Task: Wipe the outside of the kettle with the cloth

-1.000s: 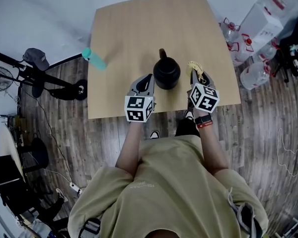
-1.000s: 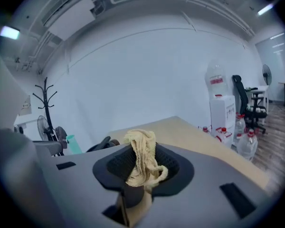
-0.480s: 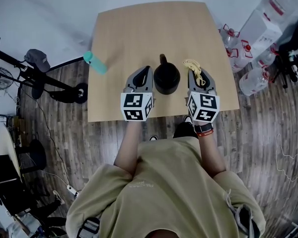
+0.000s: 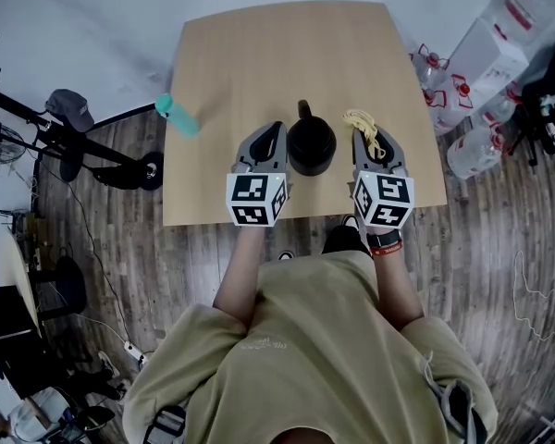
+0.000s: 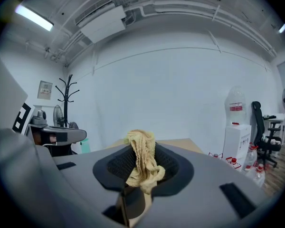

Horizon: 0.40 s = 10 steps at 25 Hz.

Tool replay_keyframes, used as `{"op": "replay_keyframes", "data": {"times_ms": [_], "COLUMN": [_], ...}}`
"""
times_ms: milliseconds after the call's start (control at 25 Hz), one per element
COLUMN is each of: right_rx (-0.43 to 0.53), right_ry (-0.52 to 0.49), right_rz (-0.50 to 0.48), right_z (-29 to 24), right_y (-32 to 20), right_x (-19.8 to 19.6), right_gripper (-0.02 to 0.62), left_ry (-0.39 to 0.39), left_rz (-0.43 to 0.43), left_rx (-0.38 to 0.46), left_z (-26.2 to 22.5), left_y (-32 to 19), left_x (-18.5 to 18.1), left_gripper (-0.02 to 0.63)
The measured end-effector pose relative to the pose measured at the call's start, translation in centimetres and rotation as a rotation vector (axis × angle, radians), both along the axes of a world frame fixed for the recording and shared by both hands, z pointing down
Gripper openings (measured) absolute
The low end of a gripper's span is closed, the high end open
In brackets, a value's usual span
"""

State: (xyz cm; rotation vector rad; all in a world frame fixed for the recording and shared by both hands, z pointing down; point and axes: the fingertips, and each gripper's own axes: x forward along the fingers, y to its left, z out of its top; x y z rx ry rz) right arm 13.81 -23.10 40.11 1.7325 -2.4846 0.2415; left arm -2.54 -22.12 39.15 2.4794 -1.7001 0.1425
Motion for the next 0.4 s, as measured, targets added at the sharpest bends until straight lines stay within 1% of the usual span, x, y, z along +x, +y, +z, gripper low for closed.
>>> {"op": "replay_keyframes", "data": {"times_ms": [160, 400], "right_rx": [-0.017, -0.038], "right_ry": [-0.005, 0.054], "right_rz": [-0.027, -0.088], "right_z": [0.6, 1.7], "right_y": [-0.1, -1.7], "right_x": [0.0, 0.0], "right_gripper": [0.114, 0.114], "left_ry": [-0.008, -0.020], "left_rz": [-0.016, -0.052], "left_rx": [-0.020, -0.046], "left_z": [0.8, 2.6], "left_y": [-0.2, -1.3], "left_x": [0.0, -1.2], "left_gripper": [0.025, 0.025]}}
